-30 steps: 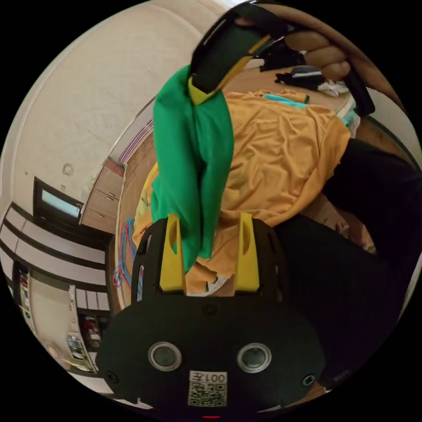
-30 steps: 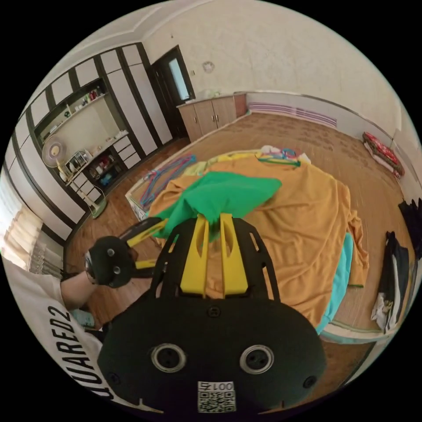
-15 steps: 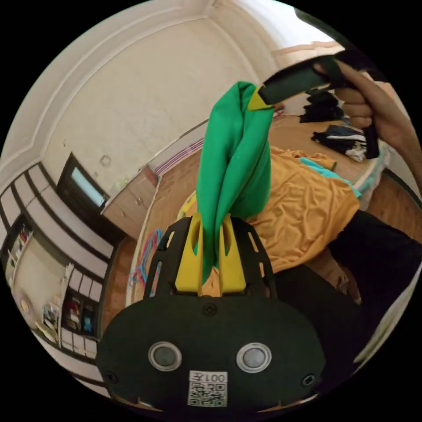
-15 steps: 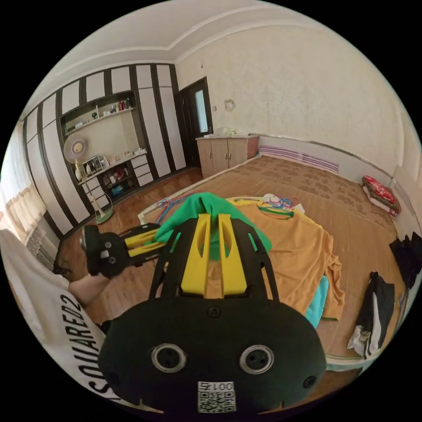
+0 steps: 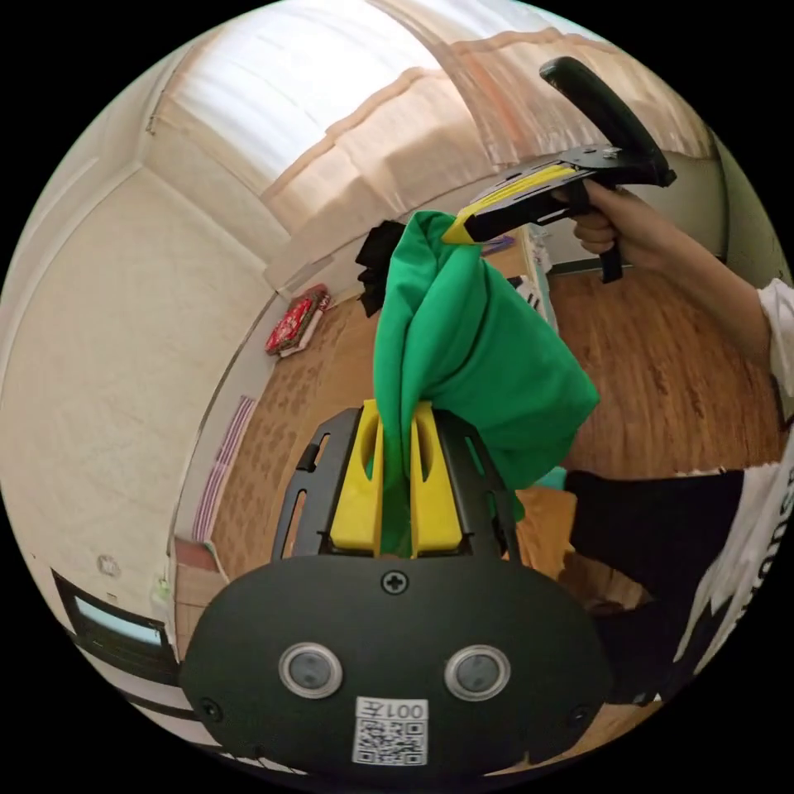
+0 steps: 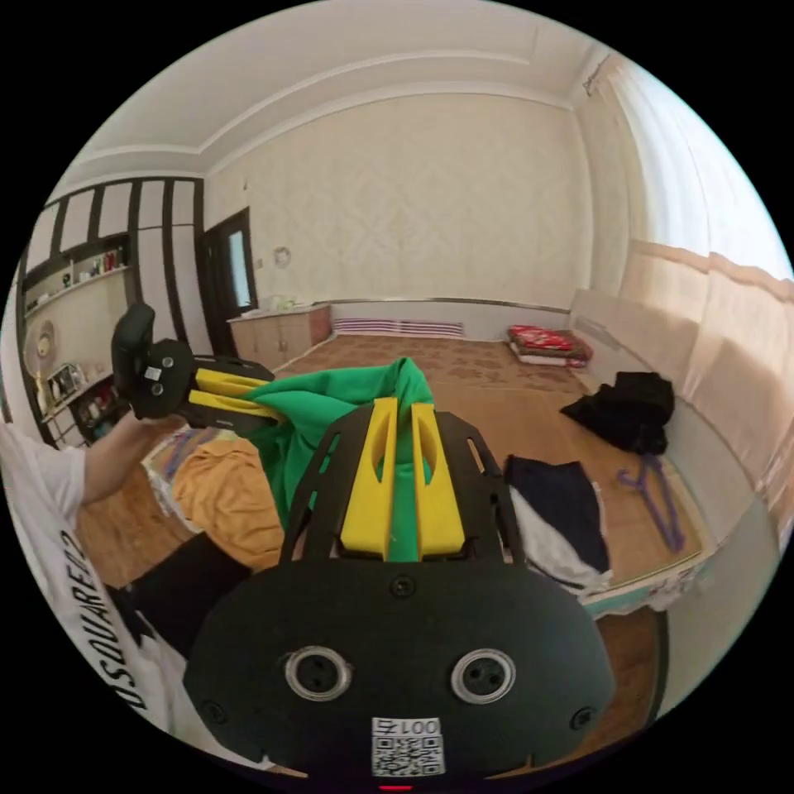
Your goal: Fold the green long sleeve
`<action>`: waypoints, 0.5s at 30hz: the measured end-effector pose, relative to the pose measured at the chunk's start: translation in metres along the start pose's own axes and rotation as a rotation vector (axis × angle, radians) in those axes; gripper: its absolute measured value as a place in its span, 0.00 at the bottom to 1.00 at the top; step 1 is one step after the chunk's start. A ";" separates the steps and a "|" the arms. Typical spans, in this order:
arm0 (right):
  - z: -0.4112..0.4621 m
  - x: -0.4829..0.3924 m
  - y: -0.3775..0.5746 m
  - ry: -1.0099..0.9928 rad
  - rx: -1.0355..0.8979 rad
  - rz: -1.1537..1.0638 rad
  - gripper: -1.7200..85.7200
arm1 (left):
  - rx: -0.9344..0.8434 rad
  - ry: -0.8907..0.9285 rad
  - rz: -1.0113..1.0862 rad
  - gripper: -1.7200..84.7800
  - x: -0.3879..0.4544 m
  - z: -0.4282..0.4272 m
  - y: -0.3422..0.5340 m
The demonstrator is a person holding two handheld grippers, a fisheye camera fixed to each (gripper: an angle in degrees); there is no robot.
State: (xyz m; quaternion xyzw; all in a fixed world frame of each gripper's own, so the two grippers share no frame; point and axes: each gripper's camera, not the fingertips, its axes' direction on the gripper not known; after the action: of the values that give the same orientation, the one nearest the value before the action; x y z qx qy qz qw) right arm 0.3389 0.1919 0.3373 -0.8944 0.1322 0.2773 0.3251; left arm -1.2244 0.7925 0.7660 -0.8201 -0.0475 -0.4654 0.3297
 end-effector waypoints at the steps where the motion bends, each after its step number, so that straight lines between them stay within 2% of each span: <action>1: 0.004 0.016 -0.006 0.023 -0.001 -0.010 0.04 | -0.001 -0.013 0.007 0.08 -0.005 0.009 -0.019; 6: 0.021 0.167 -0.056 0.123 0.055 0.013 0.04 | 0.058 -0.153 -0.034 0.08 -0.052 0.067 -0.178; 10: 0.025 0.261 -0.052 0.105 0.080 0.113 0.04 | 0.090 -0.218 -0.026 0.08 -0.035 0.103 -0.255; 13: 0.051 0.332 -0.007 0.095 -0.015 0.213 0.04 | 0.051 -0.240 0.027 0.08 0.018 0.160 -0.299; 15: 0.088 0.385 0.056 0.090 -0.195 0.343 0.04 | -0.042 -0.201 0.117 0.08 0.080 0.218 -0.321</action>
State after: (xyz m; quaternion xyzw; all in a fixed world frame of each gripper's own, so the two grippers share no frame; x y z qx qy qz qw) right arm 0.5923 0.1860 0.0289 -0.8975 0.2696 0.2999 0.1785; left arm -1.1431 1.1514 0.9124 -0.8707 -0.0223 -0.3618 0.3325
